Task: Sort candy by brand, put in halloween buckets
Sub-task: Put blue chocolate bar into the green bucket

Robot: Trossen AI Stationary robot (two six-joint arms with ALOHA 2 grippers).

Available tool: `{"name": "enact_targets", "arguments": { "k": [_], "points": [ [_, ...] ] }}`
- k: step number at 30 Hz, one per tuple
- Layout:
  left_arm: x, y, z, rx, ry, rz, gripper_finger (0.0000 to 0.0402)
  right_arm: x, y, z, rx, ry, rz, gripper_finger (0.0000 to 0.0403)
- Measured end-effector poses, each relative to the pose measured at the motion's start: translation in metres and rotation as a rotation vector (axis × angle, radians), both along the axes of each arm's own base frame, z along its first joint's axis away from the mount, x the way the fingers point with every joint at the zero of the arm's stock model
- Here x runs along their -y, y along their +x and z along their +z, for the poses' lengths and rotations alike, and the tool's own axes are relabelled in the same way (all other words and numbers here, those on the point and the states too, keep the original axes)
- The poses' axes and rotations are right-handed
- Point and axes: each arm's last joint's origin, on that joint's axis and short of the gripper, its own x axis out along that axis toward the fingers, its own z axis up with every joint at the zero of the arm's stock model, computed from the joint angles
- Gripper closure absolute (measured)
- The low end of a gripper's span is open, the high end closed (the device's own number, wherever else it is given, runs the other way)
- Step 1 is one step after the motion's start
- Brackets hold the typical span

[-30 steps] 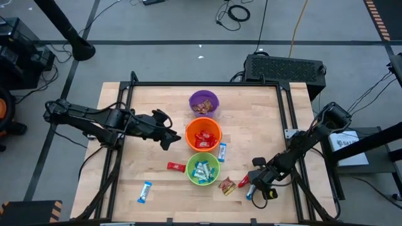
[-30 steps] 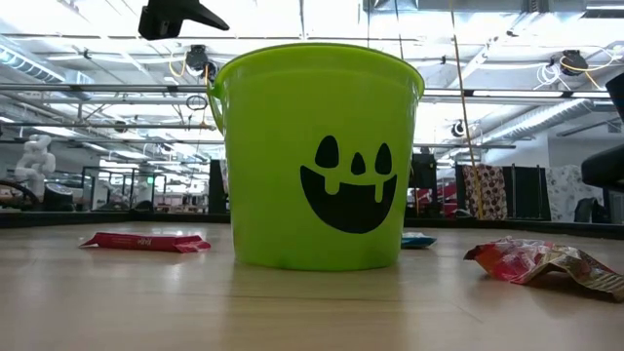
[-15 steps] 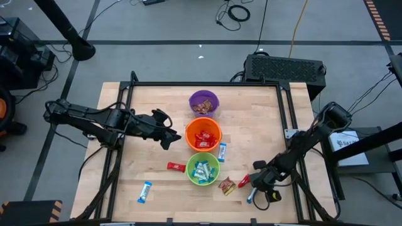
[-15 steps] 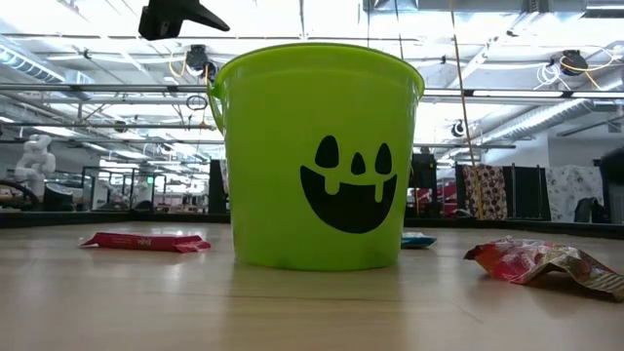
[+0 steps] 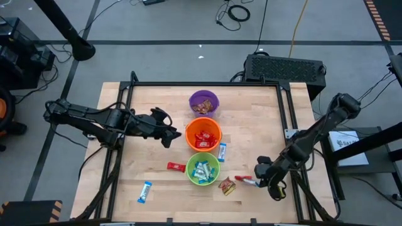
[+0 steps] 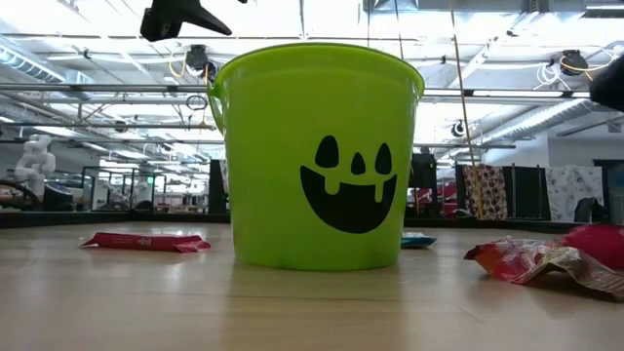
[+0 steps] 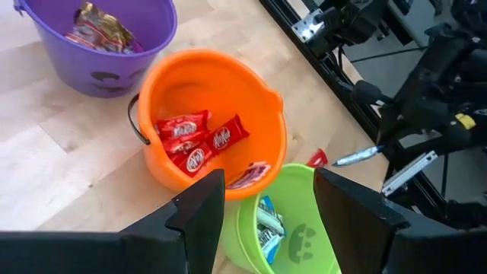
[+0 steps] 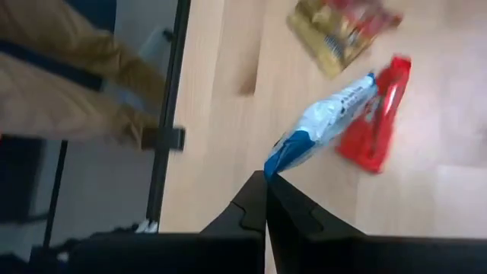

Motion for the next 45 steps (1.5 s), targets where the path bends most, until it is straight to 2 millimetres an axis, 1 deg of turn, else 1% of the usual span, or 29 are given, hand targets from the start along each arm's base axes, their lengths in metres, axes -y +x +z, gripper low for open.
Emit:
{"name": "enact_targets", "arguments": {
  "k": [6,11,17,22,27,33,38,41,45],
  "points": [
    [0.0,0.0,0.0,0.001,0.005,0.007,0.0194,0.008,-0.001,0.013,0.064,0.04,-0.06,0.0402],
    [0.0,0.001,0.001,0.011,0.003,0.007,0.0194,0.011,0.0,0.035,0.207,0.161,-0.082,0.0402],
    [0.0,0.005,0.007,0.091,0.002,0.009,0.0194,0.023,0.0,0.069,0.474,0.292,-0.204,0.0402],
    [0.001,0.009,0.014,0.166,0.049,-0.003,0.0194,0.036,0.001,0.096,0.738,0.318,-0.315,0.0402],
    [0.0,0.011,0.02,0.229,0.087,0.008,0.0194,0.047,0.004,0.116,0.954,0.324,-0.387,0.0402],
    [0.0,0.012,0.022,0.245,0.095,0.026,0.0194,0.059,0.007,0.135,1.164,0.355,-0.442,0.0402],
    [-0.001,0.012,0.022,0.247,0.102,0.036,0.0194,0.067,0.005,0.151,1.352,0.34,-0.462,0.0402],
    [-0.001,0.012,0.022,0.246,0.116,0.03,0.0194,0.07,0.004,0.154,1.402,0.308,-0.466,0.0402],
    [-0.001,0.012,0.022,0.246,0.116,0.03,0.0194,0.072,0.006,0.152,1.405,0.262,-0.471,0.0403]
  ]
}}
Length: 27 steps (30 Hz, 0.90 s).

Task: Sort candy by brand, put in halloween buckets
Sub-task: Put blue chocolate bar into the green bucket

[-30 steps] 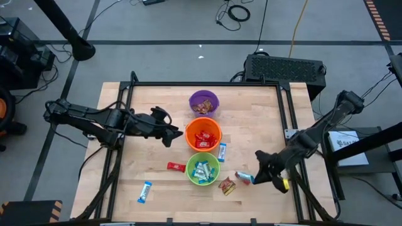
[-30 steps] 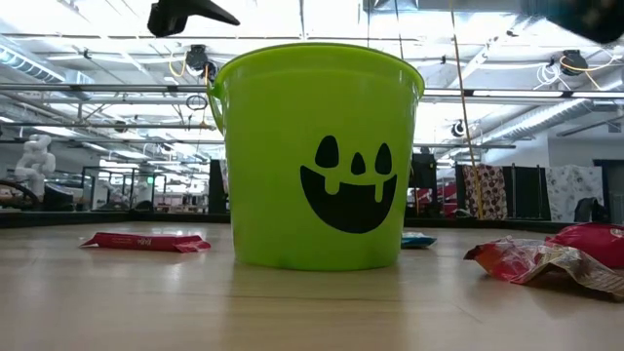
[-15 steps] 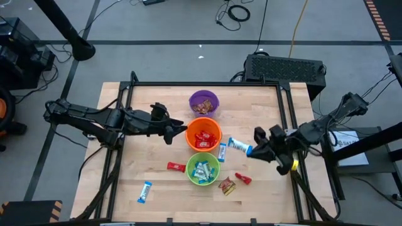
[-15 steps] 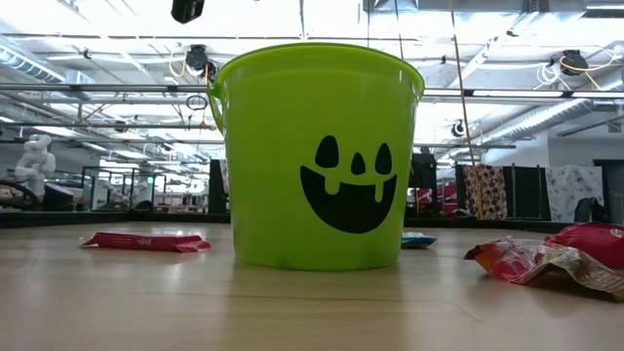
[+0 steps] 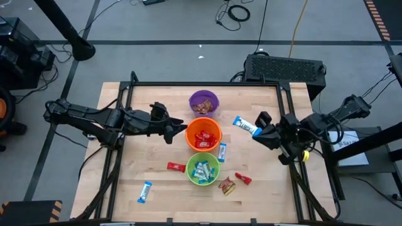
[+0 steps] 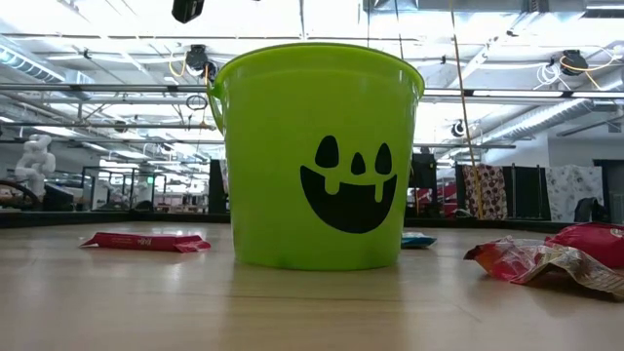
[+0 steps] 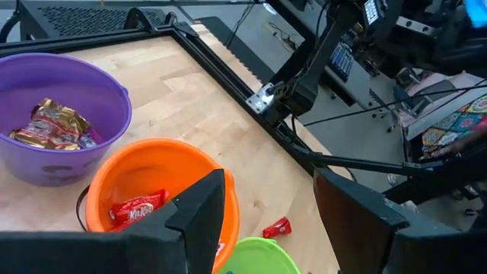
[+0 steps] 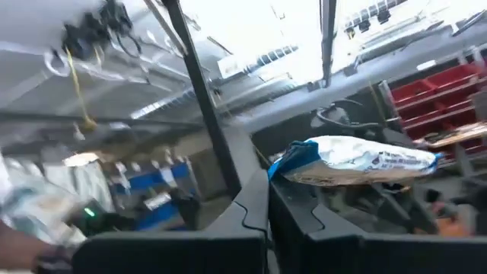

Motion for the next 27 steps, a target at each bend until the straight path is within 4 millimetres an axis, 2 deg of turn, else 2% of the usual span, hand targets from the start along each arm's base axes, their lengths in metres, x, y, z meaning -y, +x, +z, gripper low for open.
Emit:
{"name": "enact_targets", "arguments": {
  "k": [8,14,17,20,24,27],
  "points": [
    [0.0,0.0,0.0,-0.001,0.001,0.0,0.0194,0.001,0.003,-0.008,-0.037,-0.399,-0.238,0.0403],
    [0.0,0.0,0.0,-0.002,0.001,0.0,0.0194,0.005,0.005,-0.013,-0.125,-0.564,-0.445,0.0403],
    [0.0,0.0,0.0,-0.003,0.007,-0.001,0.0194,0.006,0.005,-0.013,-0.133,-0.558,-0.462,0.0403],
    [0.0,0.0,0.0,-0.005,0.01,0.0,0.0194,0.006,0.005,-0.013,-0.139,-0.474,-0.431,0.0403],
    [0.0,0.0,0.0,-0.006,0.01,0.001,0.0194,0.002,0.007,-0.018,-0.181,-0.261,-0.277,0.0403],
    [0.0,0.0,-0.001,-0.015,0.012,0.002,0.0194,-0.007,0.012,-0.029,-0.275,-0.145,-0.149,0.0403]
  ]
}}
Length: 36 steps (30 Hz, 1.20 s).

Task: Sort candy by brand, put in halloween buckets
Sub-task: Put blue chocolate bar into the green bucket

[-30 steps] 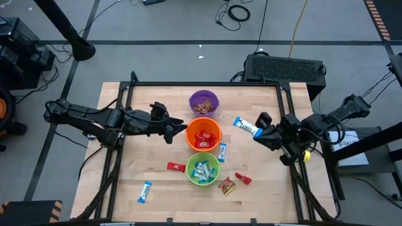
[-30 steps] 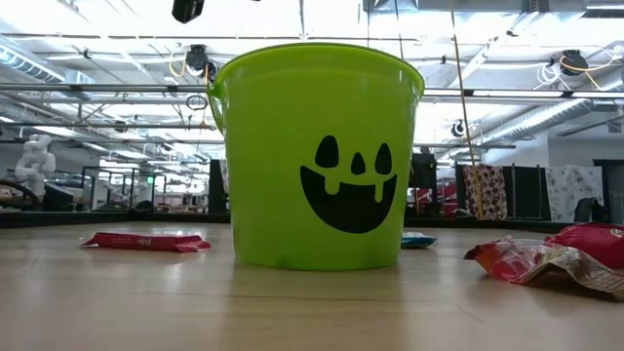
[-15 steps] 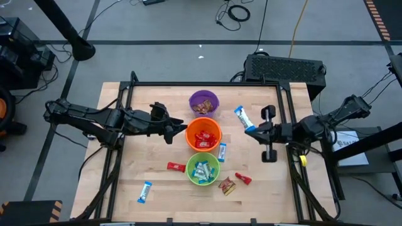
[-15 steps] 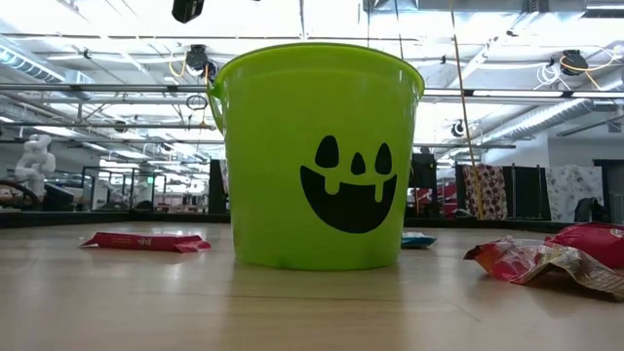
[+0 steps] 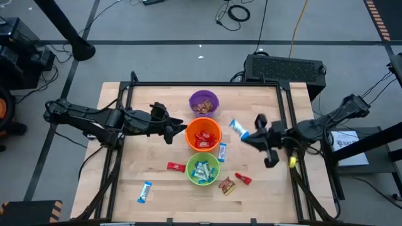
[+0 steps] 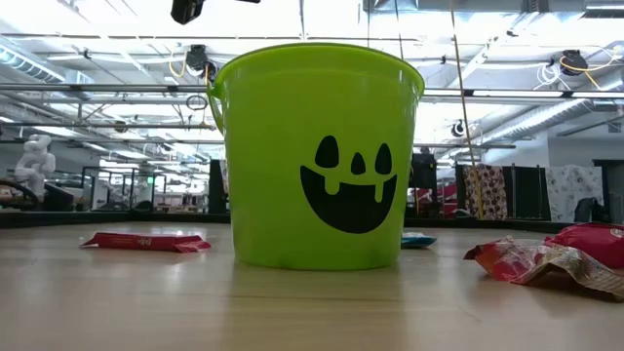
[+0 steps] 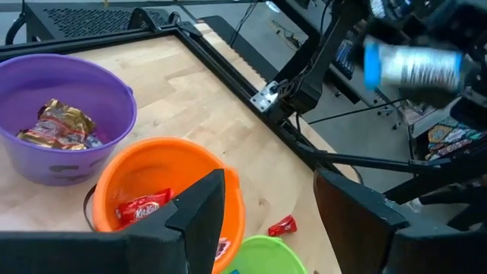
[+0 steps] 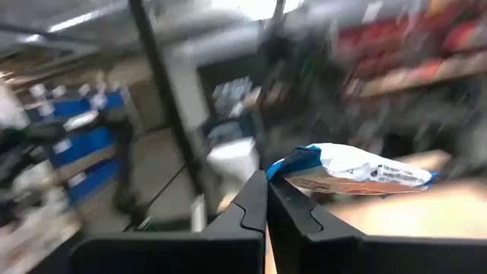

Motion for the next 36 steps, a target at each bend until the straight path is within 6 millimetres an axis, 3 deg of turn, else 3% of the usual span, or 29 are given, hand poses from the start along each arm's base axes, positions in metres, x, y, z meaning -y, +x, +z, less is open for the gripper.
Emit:
{"name": "enact_targets", "arguments": {
  "k": [7,13,18,27,31,36],
  "points": [
    [-0.001,-0.003,-0.006,-0.068,0.009,0.002,0.0194,-0.024,0.028,-0.034,-0.209,0.183,0.201,0.0403],
    [-0.001,-0.004,-0.009,-0.101,0.013,0.003,0.0194,-0.038,0.055,-0.062,-0.311,0.352,0.25,0.0403],
    [-0.001,-0.004,-0.009,-0.103,0.015,0.003,0.0194,-0.039,0.07,-0.083,-0.418,0.532,0.206,0.0403],
    [-0.001,-0.004,-0.009,-0.096,0.008,0.005,0.0194,-0.036,0.087,-0.107,-0.555,0.698,0.261,0.0401],
    [-0.001,-0.004,-0.009,-0.084,-0.036,0.024,0.0194,-0.031,0.089,-0.109,-0.578,0.799,0.223,0.0366],
    [0.0,-0.003,-0.008,-0.072,-0.064,0.027,0.0194,-0.023,0.089,-0.104,-0.559,0.825,0.219,0.0275]
  ]
}}
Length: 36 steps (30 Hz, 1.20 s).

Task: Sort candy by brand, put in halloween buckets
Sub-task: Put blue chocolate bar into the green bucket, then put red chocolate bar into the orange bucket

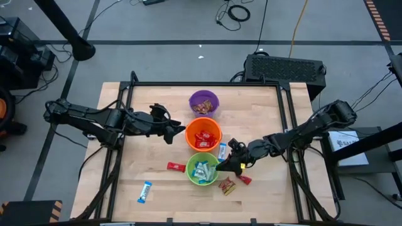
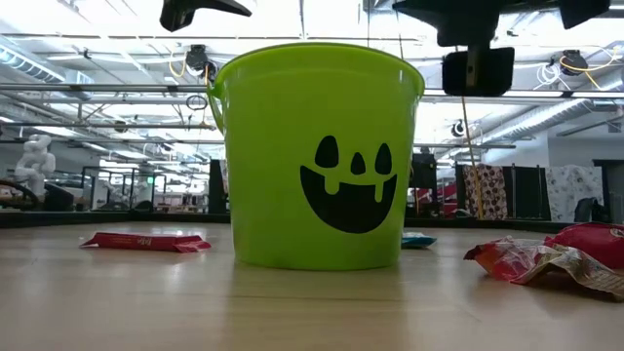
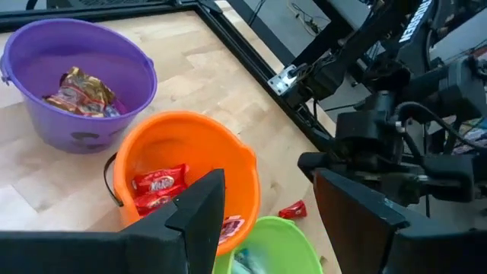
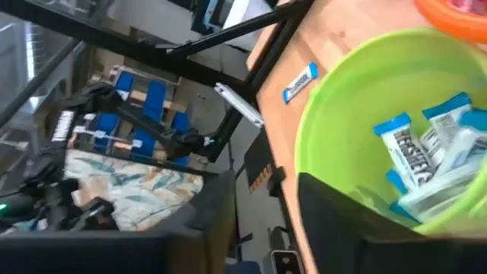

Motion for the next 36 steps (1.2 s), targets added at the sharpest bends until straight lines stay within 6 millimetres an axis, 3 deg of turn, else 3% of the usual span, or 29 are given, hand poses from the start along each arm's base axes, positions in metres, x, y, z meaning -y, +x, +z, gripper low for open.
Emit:
{"name": "enact_targets", "arguments": {
  "k": [5,9,19,24,29,36],
  "points": [
    [0.001,0.0,0.0,-0.001,-0.013,-0.017,0.0194,0.004,-0.009,0.013,0.018,0.017,0.062,0.0205],
    [0.001,0.0,-0.001,-0.008,-0.019,-0.032,0.0194,0.006,-0.027,0.019,-0.067,-0.001,0.143,0.0191],
    [0.005,-0.006,-0.014,-0.155,0.003,-0.049,0.0194,0.008,-0.073,-0.015,-0.554,-0.278,0.253,0.02],
    [0.014,-0.006,-0.03,-0.297,0.0,-0.066,0.0194,0.002,-0.077,-0.03,-0.631,-0.403,0.348,0.02],
    [0.027,-0.001,-0.039,-0.33,-0.034,-0.088,0.0194,-0.007,-0.073,-0.043,-0.642,-0.498,0.424,0.0203],
    [0.042,0.005,-0.05,-0.369,-0.04,-0.116,0.0194,-0.014,-0.059,-0.064,-0.643,-0.56,0.469,0.0242]
  ]
}}
